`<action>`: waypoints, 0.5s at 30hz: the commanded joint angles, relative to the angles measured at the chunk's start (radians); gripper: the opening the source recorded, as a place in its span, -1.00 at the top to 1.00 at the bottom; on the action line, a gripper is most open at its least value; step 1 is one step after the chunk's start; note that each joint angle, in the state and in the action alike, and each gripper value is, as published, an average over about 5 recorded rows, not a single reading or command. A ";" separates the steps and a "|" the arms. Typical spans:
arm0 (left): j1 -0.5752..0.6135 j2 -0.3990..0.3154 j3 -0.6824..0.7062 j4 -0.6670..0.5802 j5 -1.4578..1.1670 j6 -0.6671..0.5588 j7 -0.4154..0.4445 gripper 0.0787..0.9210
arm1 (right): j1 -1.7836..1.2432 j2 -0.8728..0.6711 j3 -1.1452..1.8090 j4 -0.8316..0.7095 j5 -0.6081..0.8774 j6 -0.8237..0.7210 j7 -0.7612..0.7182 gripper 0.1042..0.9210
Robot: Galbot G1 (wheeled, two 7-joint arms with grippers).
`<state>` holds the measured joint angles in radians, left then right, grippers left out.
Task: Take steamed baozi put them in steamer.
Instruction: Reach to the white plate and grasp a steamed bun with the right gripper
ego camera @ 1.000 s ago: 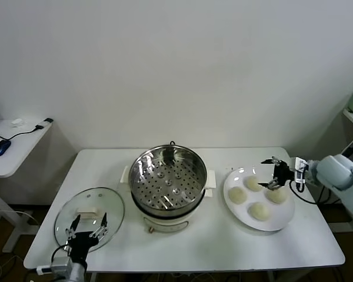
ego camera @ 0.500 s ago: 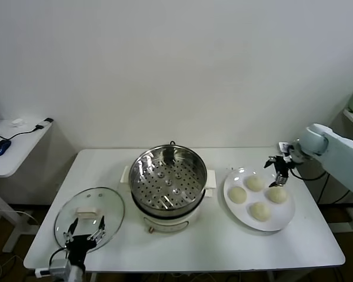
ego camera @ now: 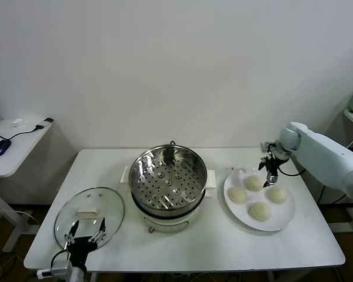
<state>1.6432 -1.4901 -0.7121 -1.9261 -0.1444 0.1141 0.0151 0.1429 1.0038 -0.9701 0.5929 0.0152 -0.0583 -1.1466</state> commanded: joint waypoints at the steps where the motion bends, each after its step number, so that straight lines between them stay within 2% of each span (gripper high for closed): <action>1: -0.001 -0.003 0.001 0.006 0.000 0.000 0.000 -0.77 | -0.033 0.059 0.037 -0.077 -0.039 0.005 -0.008 -0.76; 7: -0.003 -0.003 0.003 0.003 -0.001 0.002 0.000 -0.77 | -0.050 0.079 0.076 -0.100 -0.090 0.009 0.008 -0.70; 15: -0.002 -0.007 0.008 -0.013 0.001 0.008 0.000 -0.77 | -0.024 0.063 0.056 -0.060 -0.096 0.005 0.004 -0.23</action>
<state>1.6406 -1.4950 -0.7072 -1.9316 -0.1446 0.1188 0.0151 0.1299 1.0463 -0.9304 0.5505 -0.0505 -0.0601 -1.1448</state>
